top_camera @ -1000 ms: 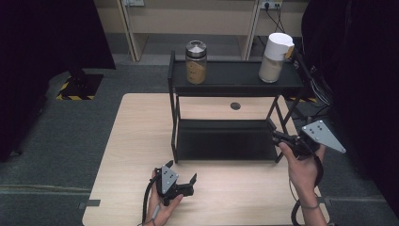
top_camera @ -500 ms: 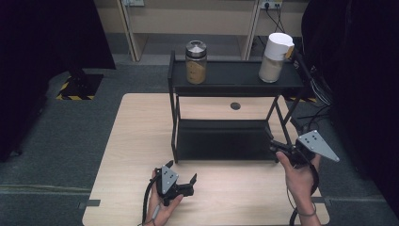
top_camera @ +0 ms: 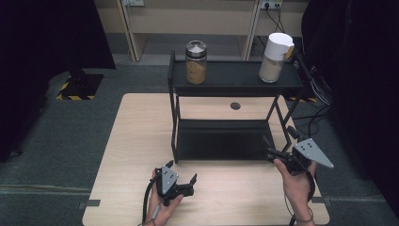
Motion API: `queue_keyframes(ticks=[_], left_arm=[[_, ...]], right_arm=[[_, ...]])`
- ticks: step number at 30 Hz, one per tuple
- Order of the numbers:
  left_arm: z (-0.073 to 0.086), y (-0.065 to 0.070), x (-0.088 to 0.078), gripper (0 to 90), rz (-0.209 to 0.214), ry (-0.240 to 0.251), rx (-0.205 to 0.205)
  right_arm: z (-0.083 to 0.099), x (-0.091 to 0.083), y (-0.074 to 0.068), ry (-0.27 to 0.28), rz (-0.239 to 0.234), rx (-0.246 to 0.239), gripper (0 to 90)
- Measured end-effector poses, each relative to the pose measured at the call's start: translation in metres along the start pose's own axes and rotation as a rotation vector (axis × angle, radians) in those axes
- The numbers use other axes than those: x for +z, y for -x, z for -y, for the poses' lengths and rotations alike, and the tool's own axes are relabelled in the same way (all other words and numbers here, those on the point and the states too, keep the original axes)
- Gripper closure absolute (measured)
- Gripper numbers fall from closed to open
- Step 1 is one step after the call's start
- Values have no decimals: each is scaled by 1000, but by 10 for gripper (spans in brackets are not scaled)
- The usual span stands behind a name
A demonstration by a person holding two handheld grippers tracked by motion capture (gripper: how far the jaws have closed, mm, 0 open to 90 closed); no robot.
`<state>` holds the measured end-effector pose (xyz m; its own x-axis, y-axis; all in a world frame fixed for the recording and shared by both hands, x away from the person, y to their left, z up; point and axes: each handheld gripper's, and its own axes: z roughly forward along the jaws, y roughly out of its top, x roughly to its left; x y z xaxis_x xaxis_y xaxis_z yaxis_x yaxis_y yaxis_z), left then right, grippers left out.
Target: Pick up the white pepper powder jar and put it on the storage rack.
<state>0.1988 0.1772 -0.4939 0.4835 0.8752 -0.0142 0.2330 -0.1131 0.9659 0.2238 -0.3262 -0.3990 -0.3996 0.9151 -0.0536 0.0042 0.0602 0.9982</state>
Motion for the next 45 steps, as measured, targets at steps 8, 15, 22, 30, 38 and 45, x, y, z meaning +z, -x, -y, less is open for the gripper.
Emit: queue_keyframes(ticks=[8,15,22,30,38,45], left_arm=[[0,0,0,2,-1,1,0],[0,0,0,2,-1,1,0],[0,0,0,2,-1,2,4],[0,1,0,2,1,3,3],[1,2,0,2,-1,5,0],[1,2,0,2,-4,7,2]], right_arm=[[11,-3,0,-18,1,17,52],[16,-5,1,-28,4,19,52],[21,-6,0,-38,2,19,52],[28,-8,-1,-54,2,27,52],[37,-11,0,-80,5,38,52],[43,-11,0,-95,6,48,52]])
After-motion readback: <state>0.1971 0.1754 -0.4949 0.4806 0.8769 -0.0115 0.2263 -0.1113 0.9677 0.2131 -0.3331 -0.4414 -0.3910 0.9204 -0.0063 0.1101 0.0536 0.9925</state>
